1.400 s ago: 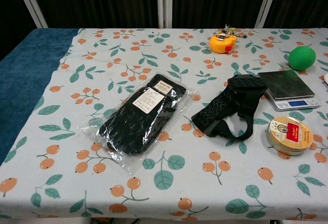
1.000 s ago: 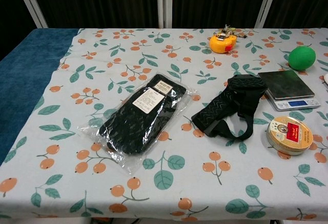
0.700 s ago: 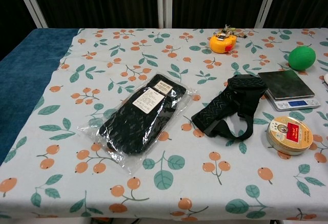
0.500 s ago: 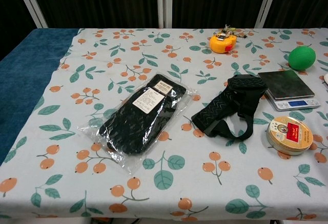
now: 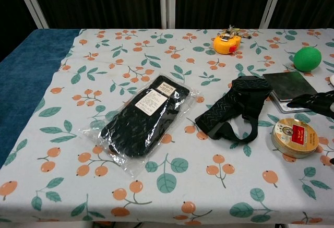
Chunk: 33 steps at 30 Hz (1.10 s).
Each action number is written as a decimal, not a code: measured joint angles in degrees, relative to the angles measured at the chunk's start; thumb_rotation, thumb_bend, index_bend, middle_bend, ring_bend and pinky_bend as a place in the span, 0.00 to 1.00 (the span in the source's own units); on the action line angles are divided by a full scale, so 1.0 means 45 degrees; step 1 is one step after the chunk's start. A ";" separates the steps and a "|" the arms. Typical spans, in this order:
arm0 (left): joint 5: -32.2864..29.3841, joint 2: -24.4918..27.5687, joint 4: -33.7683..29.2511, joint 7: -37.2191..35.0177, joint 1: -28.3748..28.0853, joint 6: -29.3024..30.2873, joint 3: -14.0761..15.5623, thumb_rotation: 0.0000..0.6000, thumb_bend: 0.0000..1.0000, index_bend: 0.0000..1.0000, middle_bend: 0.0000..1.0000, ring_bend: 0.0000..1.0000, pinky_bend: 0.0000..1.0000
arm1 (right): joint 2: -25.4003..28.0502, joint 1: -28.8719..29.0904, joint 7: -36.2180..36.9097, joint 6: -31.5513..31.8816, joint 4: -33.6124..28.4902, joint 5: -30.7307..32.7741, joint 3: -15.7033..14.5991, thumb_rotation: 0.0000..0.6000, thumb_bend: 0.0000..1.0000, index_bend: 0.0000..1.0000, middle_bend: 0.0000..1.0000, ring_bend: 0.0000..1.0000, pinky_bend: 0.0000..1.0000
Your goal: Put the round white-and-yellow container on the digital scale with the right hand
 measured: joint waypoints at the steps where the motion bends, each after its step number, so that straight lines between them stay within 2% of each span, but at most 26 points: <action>1: -0.0015 0.0010 0.0011 -0.0029 0.0019 0.0001 0.0009 1.00 0.04 0.10 0.09 0.00 0.01 | -0.0135 0.0079 -0.0100 -0.0067 0.0048 0.0104 0.0032 1.00 0.15 0.00 0.02 0.00 0.00; 6: -0.0024 0.0071 0.0006 -0.0127 0.0062 0.0010 0.0030 1.00 0.04 0.11 0.08 0.00 0.02 | -0.0588 0.0465 -0.0443 -0.0355 0.0095 0.0538 0.0161 1.00 0.20 0.00 0.08 0.00 0.00; 9: -0.0012 0.0079 0.0022 -0.0179 0.0079 0.0030 0.0030 1.00 0.04 0.11 0.08 0.00 0.02 | -0.0803 0.0654 -0.0731 -0.0508 0.0107 0.0749 0.0148 1.00 0.22 0.03 0.11 0.04 0.05; 19: 0.0120 0.0056 0.0170 -0.0396 0.0072 0.0112 0.0011 1.00 0.04 0.11 0.08 0.00 0.03 | -0.1104 0.1081 -0.1082 -0.0809 0.0144 0.1374 -0.0064 1.00 0.24 0.36 0.30 0.30 0.41; 22: 0.0168 0.0023 0.0233 -0.0469 0.0096 0.0184 0.0005 1.00 0.04 0.11 0.08 0.00 0.04 | -0.1117 0.1061 -0.0836 -0.0594 0.0179 0.1186 -0.0089 1.00 0.25 0.44 0.35 0.35 0.48; 29: 0.0164 -0.0020 0.0298 -0.0505 0.0134 0.0176 0.0035 1.00 0.04 0.11 0.08 0.00 0.04 | -0.0823 0.0873 0.0056 0.0417 0.0131 0.0390 -0.0084 1.00 0.26 0.49 0.36 0.35 0.49; 33: 0.0178 -0.0025 0.0305 -0.0499 0.0133 0.0153 0.0046 1.00 0.04 0.11 0.08 0.00 0.04 | -0.0382 0.0781 0.0621 0.1048 -0.0029 0.0174 0.0184 1.00 0.27 0.49 0.36 0.35 0.49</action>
